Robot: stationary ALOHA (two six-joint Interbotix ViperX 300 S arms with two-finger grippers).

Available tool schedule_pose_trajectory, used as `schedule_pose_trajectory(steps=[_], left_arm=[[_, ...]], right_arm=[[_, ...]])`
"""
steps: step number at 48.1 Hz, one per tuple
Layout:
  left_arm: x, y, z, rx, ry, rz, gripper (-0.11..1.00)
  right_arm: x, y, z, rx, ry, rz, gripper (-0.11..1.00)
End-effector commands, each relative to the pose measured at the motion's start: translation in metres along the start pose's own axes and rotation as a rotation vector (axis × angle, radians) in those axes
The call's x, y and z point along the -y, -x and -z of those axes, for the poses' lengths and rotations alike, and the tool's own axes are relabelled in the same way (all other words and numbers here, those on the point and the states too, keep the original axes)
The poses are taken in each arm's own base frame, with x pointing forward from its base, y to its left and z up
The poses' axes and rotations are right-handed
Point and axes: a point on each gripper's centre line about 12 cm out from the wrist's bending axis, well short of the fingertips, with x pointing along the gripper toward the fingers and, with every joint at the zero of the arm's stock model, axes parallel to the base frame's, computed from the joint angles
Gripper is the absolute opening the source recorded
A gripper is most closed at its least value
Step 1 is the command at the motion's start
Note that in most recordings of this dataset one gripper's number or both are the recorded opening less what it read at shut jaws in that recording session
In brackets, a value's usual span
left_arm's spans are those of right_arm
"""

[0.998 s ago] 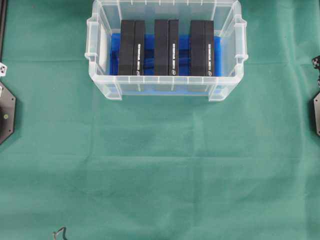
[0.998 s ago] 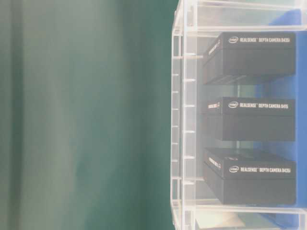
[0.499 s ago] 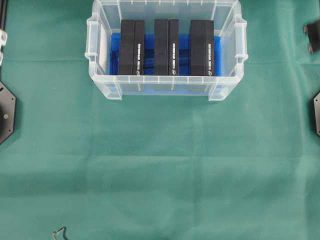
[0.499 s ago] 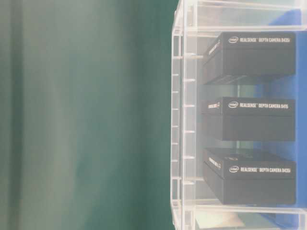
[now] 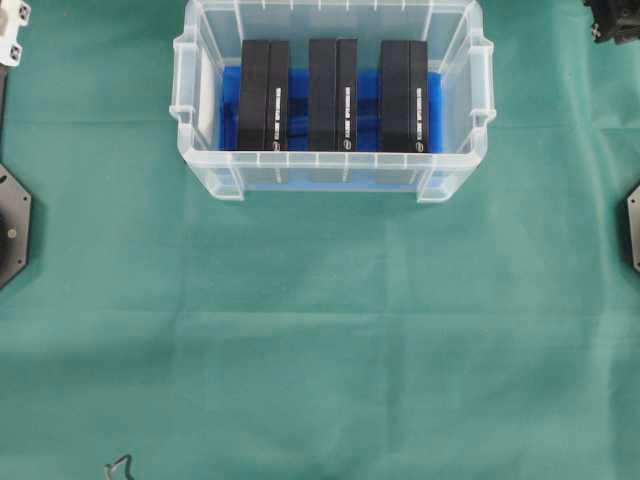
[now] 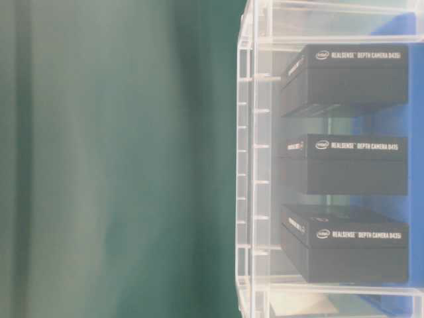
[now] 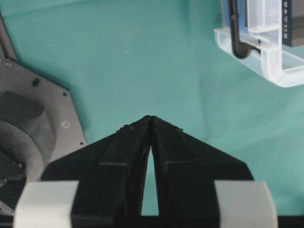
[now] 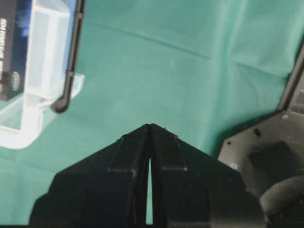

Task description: Take the box out of the case with both arms.

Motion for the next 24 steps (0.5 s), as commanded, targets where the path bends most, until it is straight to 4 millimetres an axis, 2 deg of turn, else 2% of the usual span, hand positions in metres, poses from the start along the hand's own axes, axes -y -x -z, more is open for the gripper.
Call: schedule_pose_trajectory(steps=[1,17,20,24], left_arm=[[0.0021,0.0082,-0.0031,0.021,0.009,0.026,0.01],[0.0047,0.0063,-0.0050,0.025,0.016,0.033,0.03],[0.0054,0.0046,-0.0051,0.020,0.022,0.029,0.13],[0.0058,0.0015,-0.0049,0.014,0.038,0.020,0.36]], right_arm=[[-0.0024,0.0082,-0.0033,0.028,-0.006,-0.037,0.00],[-0.0042,0.0060,-0.0032,0.034,0.028,-0.048,0.01],[-0.0038,0.0046,-0.0031,0.033,0.025,-0.044,0.03],[-0.0026,0.0019,-0.0030,0.033,0.020,-0.035,0.18]])
